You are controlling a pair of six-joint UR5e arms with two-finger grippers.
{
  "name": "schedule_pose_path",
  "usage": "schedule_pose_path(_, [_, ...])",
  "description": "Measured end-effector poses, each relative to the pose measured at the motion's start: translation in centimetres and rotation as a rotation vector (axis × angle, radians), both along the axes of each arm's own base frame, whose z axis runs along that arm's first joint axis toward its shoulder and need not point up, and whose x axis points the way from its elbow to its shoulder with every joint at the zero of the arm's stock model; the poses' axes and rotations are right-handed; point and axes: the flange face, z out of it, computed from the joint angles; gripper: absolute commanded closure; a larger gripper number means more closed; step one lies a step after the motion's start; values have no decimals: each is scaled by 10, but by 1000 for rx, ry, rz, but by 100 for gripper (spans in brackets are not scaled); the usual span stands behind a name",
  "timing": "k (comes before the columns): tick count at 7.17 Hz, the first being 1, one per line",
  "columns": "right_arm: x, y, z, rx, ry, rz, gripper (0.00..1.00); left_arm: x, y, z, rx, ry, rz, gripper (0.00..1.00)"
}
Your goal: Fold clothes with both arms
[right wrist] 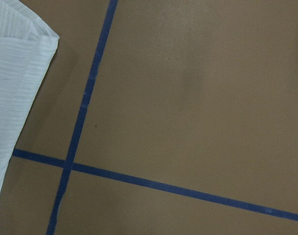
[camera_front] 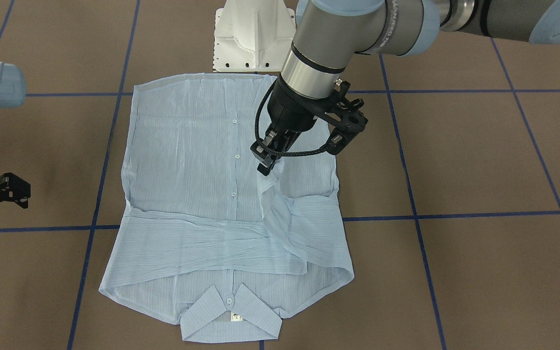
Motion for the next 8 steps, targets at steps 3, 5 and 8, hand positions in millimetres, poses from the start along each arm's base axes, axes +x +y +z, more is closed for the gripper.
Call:
schedule_pose_path(3, [0,1,1,-1,1,1,0,-10,-6,-5,-48,31,-46,100])
schedule_pose_path(5, [1,1,2,-3,2,2,0,-7,-9,-12,-65,44,-64,100])
schedule_pose_path(8, [0,1,3,-5,3,2,0,35,-10,-10,-67,29,-96,100])
